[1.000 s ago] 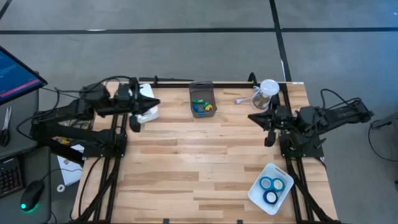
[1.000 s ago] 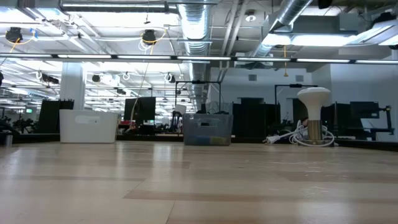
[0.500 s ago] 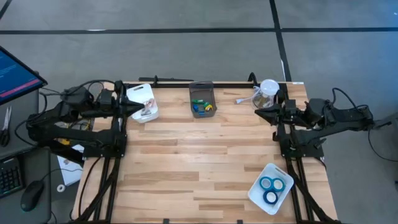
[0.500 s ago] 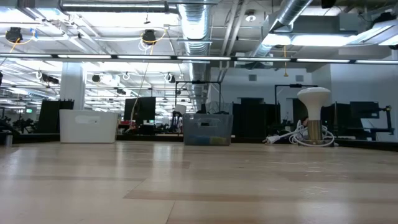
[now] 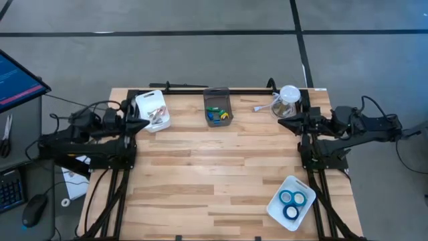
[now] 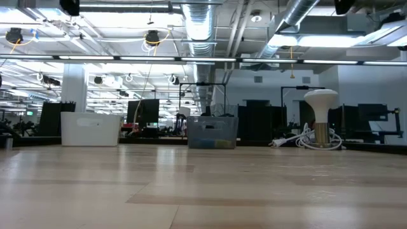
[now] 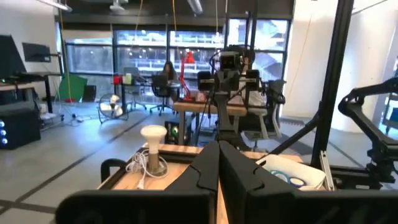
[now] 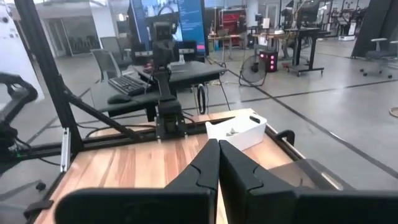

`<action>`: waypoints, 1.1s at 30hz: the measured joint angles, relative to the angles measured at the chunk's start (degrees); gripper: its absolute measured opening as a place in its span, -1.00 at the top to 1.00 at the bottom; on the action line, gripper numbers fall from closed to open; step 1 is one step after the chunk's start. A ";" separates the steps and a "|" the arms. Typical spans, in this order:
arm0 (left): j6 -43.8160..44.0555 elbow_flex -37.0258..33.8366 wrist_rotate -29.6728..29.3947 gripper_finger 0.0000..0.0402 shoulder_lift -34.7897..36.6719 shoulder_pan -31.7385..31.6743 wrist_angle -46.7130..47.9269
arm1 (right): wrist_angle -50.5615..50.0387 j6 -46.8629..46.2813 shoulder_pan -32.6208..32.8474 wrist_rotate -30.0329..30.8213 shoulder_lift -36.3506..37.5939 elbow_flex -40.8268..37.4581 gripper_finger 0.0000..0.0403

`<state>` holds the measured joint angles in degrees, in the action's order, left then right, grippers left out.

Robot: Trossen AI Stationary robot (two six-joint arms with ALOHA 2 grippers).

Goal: Pick and place Stapler, Stapler remover, tape
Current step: Return to Home Position

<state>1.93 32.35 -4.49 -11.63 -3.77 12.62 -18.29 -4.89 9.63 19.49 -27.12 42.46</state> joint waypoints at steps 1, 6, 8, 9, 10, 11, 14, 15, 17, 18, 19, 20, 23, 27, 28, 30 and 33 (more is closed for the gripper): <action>-0.01 -0.92 -0.04 1.00 1.14 0.00 -0.27 | -0.25 -0.16 0.00 0.02 0.44 0.02 1.00; -1.77 -5.12 -1.95 1.00 4.83 0.00 -1.35 | -1.78 -0.30 0.00 0.06 2.71 -1.43 1.00; -2.14 -6.48 -2.03 1.00 5.72 0.00 -2.09 | -1.83 -0.31 0.00 0.09 4.50 -3.40 1.00; -2.16 -7.15 -2.09 1.00 6.15 0.00 -2.14 | -1.84 -0.46 0.00 0.22 5.42 -4.55 1.00; -2.16 -7.88 -2.18 1.00 6.58 0.00 -2.18 | -1.54 -0.83 0.00 0.77 6.33 -5.77 1.00; -2.20 -8.60 -2.22 1.00 7.00 0.00 -2.31 | -0.97 -1.00 0.00 1.35 7.19 -7.04 1.00; -2.33 -10.82 -2.35 1.00 8.46 0.00 -2.46 | 0.20 -1.00 0.00 1.48 10.20 -10.41 1.00; -2.33 -11.55 -2.38 1.00 8.96 0.00 -2.50 | 1.21 -0.87 0.00 1.53 11.32 -11.63 1.00; -2.32 -13.11 -2.38 1.00 9.83 0.01 -2.98 | 1.60 -0.67 -0.02 1.71 13.85 -13.99 1.00; -2.32 -13.95 -2.38 1.00 10.30 0.00 -3.31 | 2.64 -0.54 -0.02 2.38 15.04 -15.34 1.00; -2.32 -14.71 -2.40 1.00 10.79 0.00 -3.56 | 3.36 -0.49 -0.02 2.96 16.35 -16.67 1.00; -2.32 -15.45 -2.61 1.00 11.21 0.00 -3.85 | 4.12 -0.22 -0.04 3.38 17.85 -18.15 1.00; -2.92 -17.41 -3.04 1.00 11.62 0.00 -6.35 | 7.17 1.07 -0.03 3.74 21.72 -21.58 1.00; -3.19 -19.68 -3.04 1.00 11.67 0.00 -8.54 | 8.25 2.18 0.00 3.77 26.58 -24.79 1.00; -3.17 -20.34 -3.02 1.00 11.64 0.00 -8.93 | 8.33 2.32 -0.01 3.93 27.03 -25.33 1.00; -3.13 -21.69 -3.01 1.00 11.64 -0.05 -10.27 | 8.14 2.37 0.00 4.22 26.95 -26.34 1.00; -3.10 -24.30 -3.02 1.00 11.64 -0.06 -13.20 | 9.14 2.14 0.00 4.40 26.76 -27.63 1.00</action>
<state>-1.17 8.05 -7.51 0.01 -3.83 -0.58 -9.15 -2.75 9.63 23.88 -0.36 14.83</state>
